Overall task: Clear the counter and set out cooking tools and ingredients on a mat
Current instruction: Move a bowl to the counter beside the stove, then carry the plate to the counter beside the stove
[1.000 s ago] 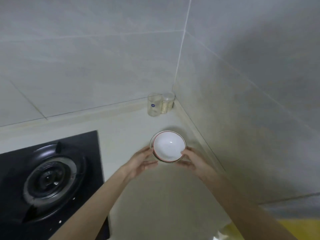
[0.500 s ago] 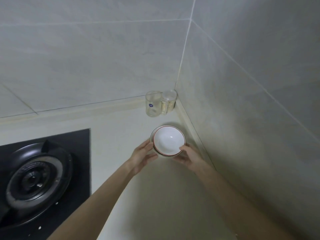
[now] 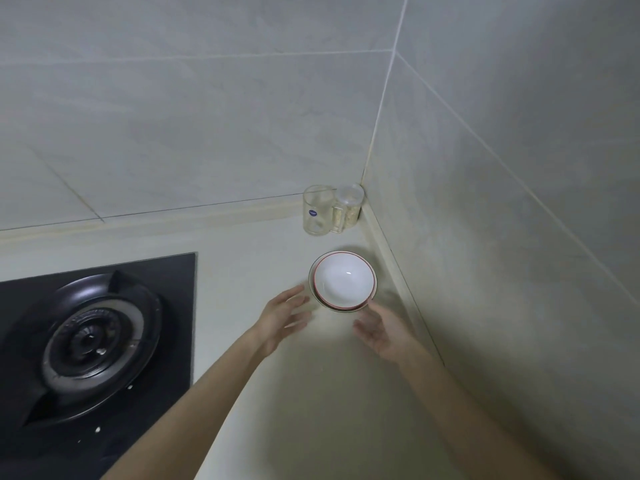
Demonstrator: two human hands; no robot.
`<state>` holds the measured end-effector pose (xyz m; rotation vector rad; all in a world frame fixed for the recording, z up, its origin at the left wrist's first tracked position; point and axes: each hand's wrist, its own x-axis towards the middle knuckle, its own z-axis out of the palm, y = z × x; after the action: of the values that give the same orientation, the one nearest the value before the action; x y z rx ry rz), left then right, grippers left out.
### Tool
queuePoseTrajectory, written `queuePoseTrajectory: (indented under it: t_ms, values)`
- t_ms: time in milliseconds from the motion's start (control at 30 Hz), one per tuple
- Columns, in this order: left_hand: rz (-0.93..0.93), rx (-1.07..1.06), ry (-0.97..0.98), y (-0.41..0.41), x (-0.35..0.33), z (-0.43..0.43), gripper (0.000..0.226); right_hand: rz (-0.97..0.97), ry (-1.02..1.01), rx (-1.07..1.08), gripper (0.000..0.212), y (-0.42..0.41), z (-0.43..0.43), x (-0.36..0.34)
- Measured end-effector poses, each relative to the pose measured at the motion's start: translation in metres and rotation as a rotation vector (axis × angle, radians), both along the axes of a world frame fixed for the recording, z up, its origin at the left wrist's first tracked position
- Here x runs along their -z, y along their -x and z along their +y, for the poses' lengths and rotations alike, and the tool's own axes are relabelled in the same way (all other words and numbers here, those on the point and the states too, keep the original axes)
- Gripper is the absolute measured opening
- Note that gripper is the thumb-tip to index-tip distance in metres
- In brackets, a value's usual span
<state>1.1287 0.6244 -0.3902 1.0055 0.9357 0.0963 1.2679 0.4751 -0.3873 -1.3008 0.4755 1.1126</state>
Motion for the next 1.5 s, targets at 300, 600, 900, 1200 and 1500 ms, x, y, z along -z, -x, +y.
queuePoseTrajectory:
  t_ms: [300,600,900,1200,1500]
  values:
    - [-0.036,-0.129,-0.077,0.072,-0.037,-0.015,0.027,0.003,-0.129,-0.287,0.015,0.05,0.002,-0.026]
    - [-0.081,-0.371,-0.18,0.2,-0.089,-0.049,0.028,-0.26,-0.264,-0.833,0.016,0.144,0.054,-0.071]
    - [0.001,-0.729,-0.284,0.401,-0.115,-0.124,0.032,-0.346,-0.411,-1.301,0.022,0.331,0.068,-0.094]
    - [0.086,-1.101,-0.317,0.64,-0.124,-0.251,0.039,-0.281,-0.546,-1.643,0.021,0.588,0.025,-0.107]
    - [0.192,-1.471,-0.317,0.815,-0.14,-0.373,0.033,-0.203,-0.681,-1.967,0.022,0.813,-0.039,-0.126]
